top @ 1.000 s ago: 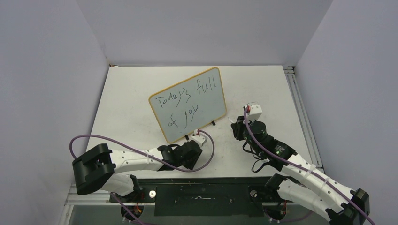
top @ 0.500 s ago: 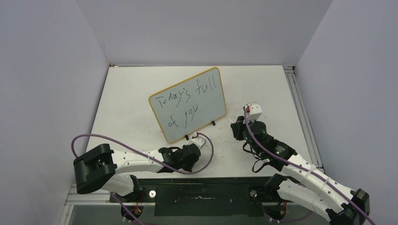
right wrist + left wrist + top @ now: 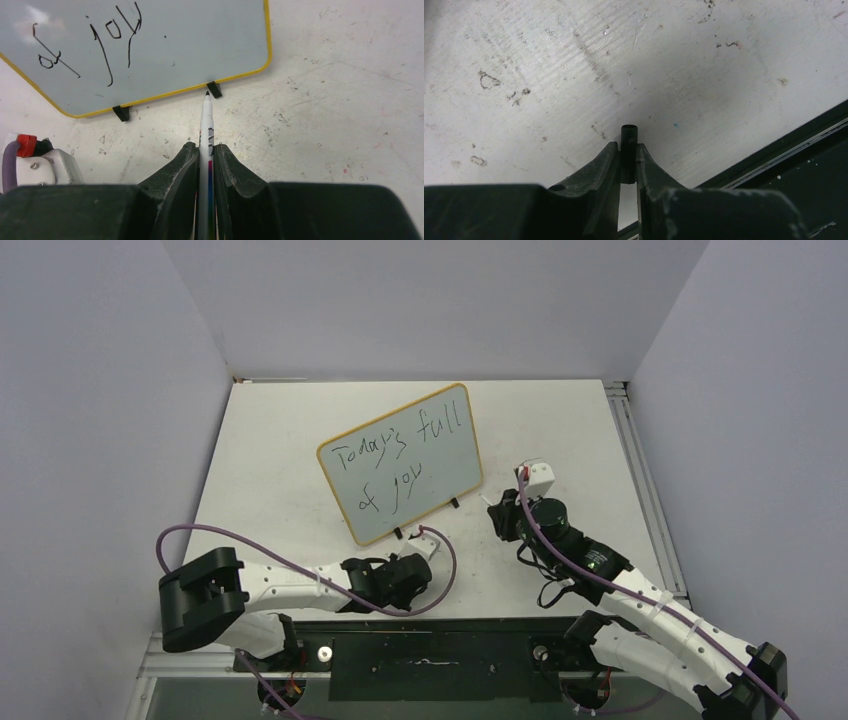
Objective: Write a sentence on the whiteboard
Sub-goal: Close the whiteboard marker at the center of the board.
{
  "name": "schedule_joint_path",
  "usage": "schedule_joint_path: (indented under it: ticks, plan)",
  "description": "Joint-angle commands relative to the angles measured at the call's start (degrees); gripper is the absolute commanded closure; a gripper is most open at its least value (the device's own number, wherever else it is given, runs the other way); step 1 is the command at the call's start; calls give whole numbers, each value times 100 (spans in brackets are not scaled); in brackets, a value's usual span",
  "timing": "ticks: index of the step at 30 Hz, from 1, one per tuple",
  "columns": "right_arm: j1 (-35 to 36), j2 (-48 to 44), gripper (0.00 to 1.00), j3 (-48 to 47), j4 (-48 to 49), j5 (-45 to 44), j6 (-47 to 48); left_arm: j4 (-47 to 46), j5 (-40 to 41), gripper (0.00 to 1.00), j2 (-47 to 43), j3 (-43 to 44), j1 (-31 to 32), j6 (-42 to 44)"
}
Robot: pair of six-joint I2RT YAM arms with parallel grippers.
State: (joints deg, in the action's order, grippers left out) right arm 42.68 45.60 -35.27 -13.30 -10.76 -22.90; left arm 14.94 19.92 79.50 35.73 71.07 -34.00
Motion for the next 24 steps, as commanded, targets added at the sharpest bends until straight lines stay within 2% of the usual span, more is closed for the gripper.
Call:
schedule_joint_path:
  ticks: [1, 7, 12, 14, 19, 22, 24]
  plan:
    - [27, 106, 95, -389, 313, 698, 139, 250, 182, 100, -566, 118, -21, -44]
    - [46, 272, 95, -747, -126, 996, 187, 785, -304, 100, -1476, 669, -638, 724]
    - [104, 592, 95, -1519, -799, 1992, 412, 982, -1588, 100, -2286, 922, -1670, 1654]
    - [107, 694, 95, -1801, -1086, 2404, 542, 1143, -2047, 100, -2481, 1035, -1879, 2144]
    - [78, 1101, 95, -2368, -1726, 3665, 822, 1311, -2945, 100, -2877, 842, -1917, 3065]
    - [50, 1493, 95, -2458, -1911, 4851, 876, 1085, -3451, 100, -3231, 671, -1901, 3201]
    - [33, 1671, 95, -2484, -2007, 5263, 882, 939, -3610, 100, -3408, 550, -1897, 3218]
